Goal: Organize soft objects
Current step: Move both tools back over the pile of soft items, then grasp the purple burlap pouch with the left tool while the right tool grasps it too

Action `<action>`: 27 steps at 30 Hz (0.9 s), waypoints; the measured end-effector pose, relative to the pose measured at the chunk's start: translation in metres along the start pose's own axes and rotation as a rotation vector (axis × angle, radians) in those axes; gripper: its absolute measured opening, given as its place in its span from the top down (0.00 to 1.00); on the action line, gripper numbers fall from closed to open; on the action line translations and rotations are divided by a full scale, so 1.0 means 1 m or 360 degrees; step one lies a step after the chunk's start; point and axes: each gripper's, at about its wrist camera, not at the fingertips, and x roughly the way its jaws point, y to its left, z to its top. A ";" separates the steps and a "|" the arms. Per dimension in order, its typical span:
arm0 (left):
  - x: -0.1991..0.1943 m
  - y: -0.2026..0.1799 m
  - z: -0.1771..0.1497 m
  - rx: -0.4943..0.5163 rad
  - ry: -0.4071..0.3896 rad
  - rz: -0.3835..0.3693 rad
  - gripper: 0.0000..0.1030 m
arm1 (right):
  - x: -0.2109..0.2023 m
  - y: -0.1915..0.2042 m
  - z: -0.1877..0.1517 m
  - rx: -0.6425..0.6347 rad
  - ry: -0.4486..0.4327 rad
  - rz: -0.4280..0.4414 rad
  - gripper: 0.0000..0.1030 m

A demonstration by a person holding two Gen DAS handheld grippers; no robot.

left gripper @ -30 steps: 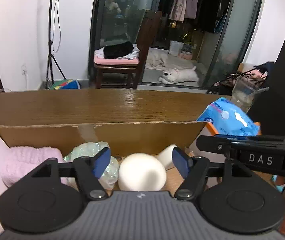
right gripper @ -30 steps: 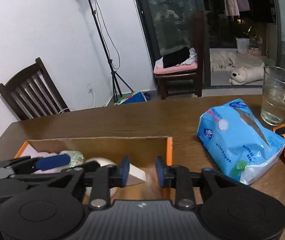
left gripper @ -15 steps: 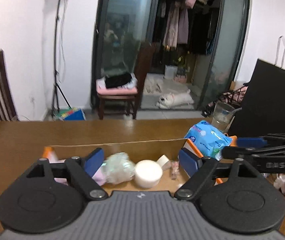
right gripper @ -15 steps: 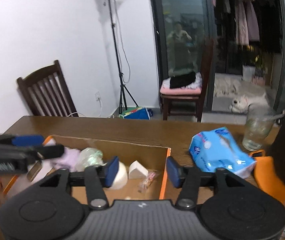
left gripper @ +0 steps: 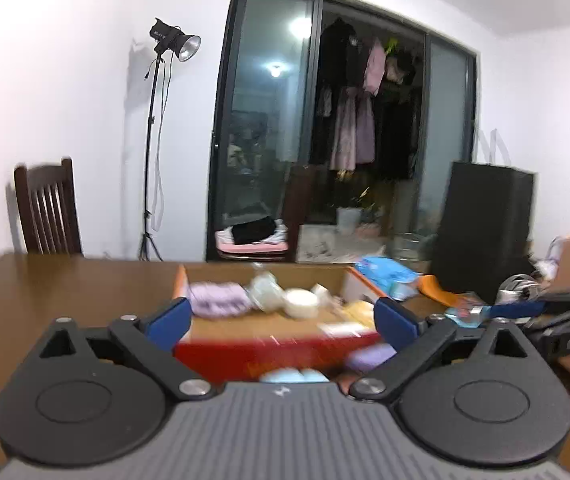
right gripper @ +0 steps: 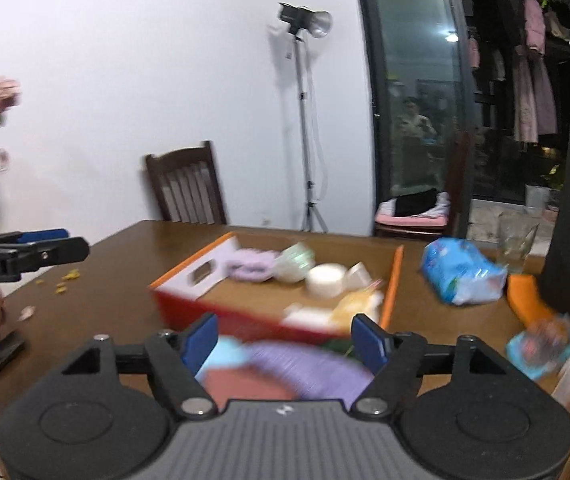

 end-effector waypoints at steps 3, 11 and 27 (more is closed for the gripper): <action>-0.025 -0.002 -0.035 -0.0102 0.0020 -0.0044 0.02 | -0.020 0.019 -0.039 0.0029 -0.0033 0.0077 0.21; -0.017 -0.013 -0.096 -0.0079 0.0235 -0.0004 0.02 | -0.018 0.031 -0.107 0.0027 0.0065 -0.0001 0.21; 0.193 -0.036 -0.036 -0.0260 0.0584 -0.0231 0.40 | 0.076 -0.089 -0.096 0.0904 -0.0024 -0.0020 0.33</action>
